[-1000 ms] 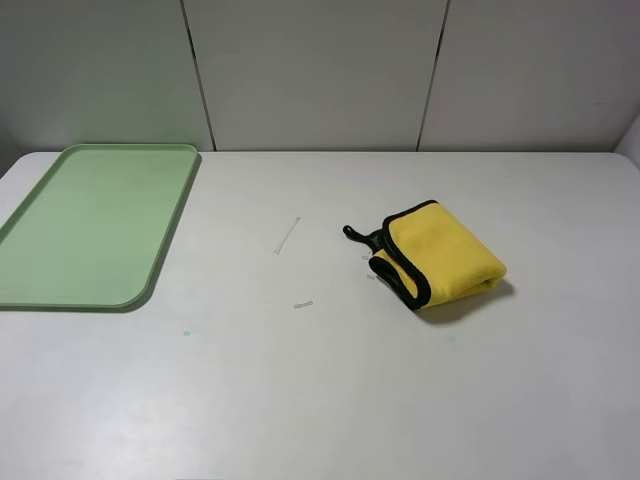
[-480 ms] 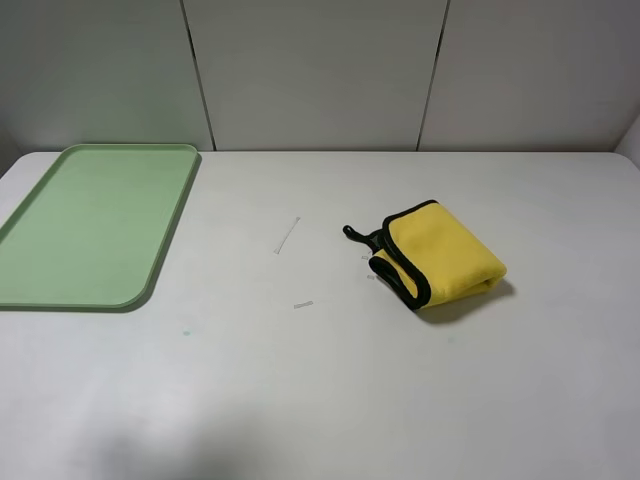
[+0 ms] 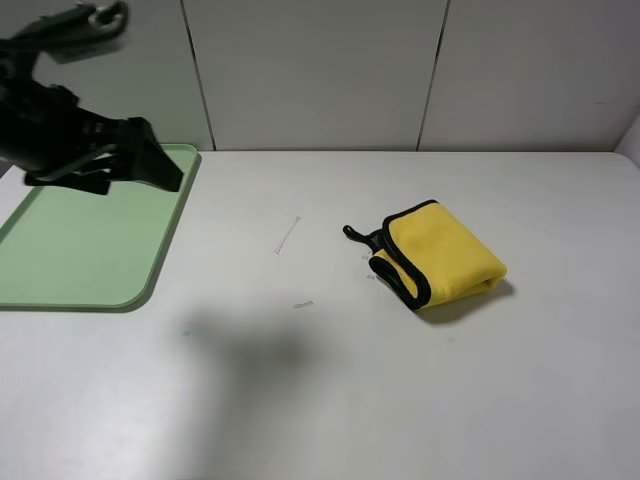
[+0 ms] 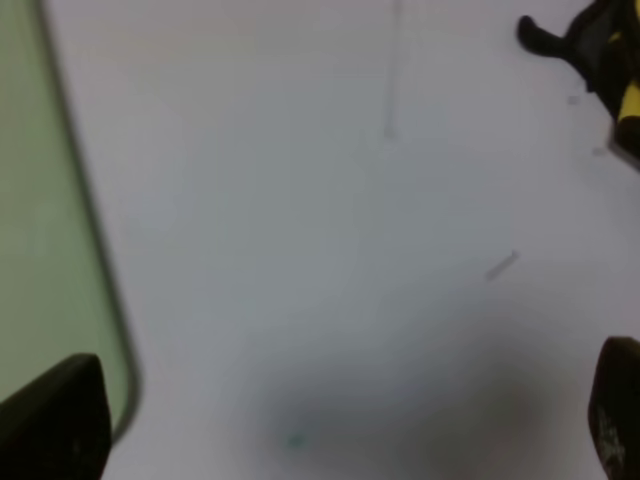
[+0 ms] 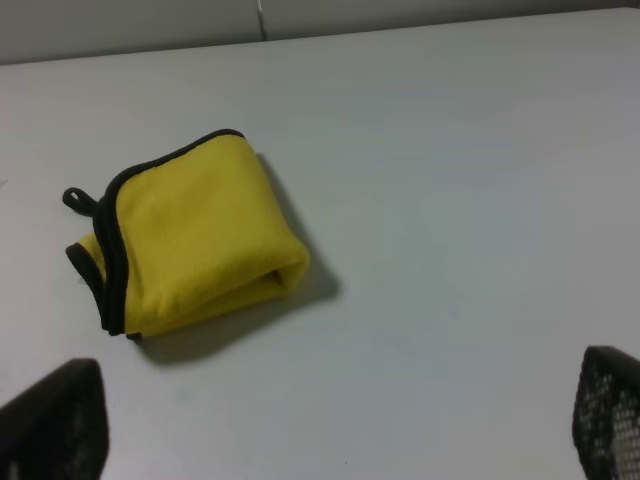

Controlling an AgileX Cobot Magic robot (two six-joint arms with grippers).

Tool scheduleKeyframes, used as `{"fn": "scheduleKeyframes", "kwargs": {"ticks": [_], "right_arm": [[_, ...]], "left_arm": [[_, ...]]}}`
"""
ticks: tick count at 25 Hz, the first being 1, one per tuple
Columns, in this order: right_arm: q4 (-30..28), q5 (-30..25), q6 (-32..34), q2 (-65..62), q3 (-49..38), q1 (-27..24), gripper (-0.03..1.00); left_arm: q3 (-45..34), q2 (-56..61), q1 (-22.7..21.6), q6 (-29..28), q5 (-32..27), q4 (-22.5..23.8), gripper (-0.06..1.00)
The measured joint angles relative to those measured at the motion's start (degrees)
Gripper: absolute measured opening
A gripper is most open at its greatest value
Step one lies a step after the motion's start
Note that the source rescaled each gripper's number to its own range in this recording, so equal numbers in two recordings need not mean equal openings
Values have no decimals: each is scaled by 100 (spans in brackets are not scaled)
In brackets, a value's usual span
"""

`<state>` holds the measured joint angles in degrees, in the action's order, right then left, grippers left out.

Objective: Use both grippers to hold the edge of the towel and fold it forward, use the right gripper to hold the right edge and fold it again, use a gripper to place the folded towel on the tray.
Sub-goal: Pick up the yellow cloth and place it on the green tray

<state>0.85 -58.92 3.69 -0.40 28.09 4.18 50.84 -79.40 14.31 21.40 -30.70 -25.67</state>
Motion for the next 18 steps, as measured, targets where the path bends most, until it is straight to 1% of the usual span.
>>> {"fn": "scheduleKeyframes", "kwargs": {"ticks": [3,7,10,14,18], "right_arm": [[0,0,0,0,0,0,100],[-1,0,0,0,0,0,100],[-6,0,0,0,0,0,100],[-6,0,0,0,0,0,100],[-6,0,0,0,0,0,100]], "left_arm": [[376,-666,663,-278,326,-16,95],[880,-1506,1387,-648,580,-15,95],[1242,-2054,1836,-860,829,31,95],[1632,-2681,2266,-1073,1164,45,95],[2047,-3213,2581,-1305,1579,45,95]]}}
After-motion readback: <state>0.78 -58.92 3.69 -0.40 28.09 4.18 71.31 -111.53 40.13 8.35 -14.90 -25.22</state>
